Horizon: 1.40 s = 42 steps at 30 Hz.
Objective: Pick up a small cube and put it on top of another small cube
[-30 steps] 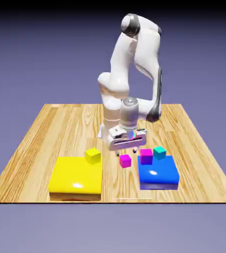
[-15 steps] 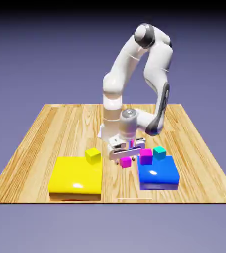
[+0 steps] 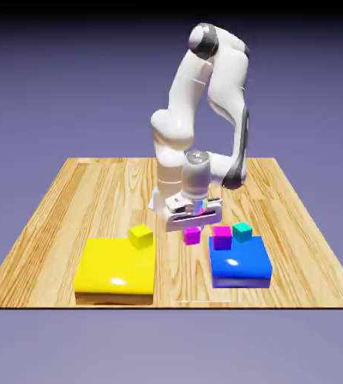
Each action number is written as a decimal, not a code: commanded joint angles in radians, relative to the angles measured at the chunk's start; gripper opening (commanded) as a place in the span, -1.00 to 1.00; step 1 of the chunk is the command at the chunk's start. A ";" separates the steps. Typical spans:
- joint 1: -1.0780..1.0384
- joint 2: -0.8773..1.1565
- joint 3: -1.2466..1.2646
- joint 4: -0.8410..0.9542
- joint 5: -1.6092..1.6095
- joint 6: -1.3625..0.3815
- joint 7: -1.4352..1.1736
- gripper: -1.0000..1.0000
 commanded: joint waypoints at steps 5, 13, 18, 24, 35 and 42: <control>0.147 0.051 -0.181 -0.029 -0.141 0.003 0.100 -1.00; 0.143 0.009 -0.346 0.025 -0.242 -0.126 0.207 -1.00; -0.034 -0.119 -0.412 0.148 -0.248 -0.344 0.272 -1.00; -0.245 -0.272 -0.492 0.295 -0.256 -0.605 0.350 -1.00; 0.065 -0.149 -0.823 0.277 -0.433 -0.515 0.492 -1.00; 0.318 -0.044 -1.076 0.254 -0.570 -0.430 0.599 -1.00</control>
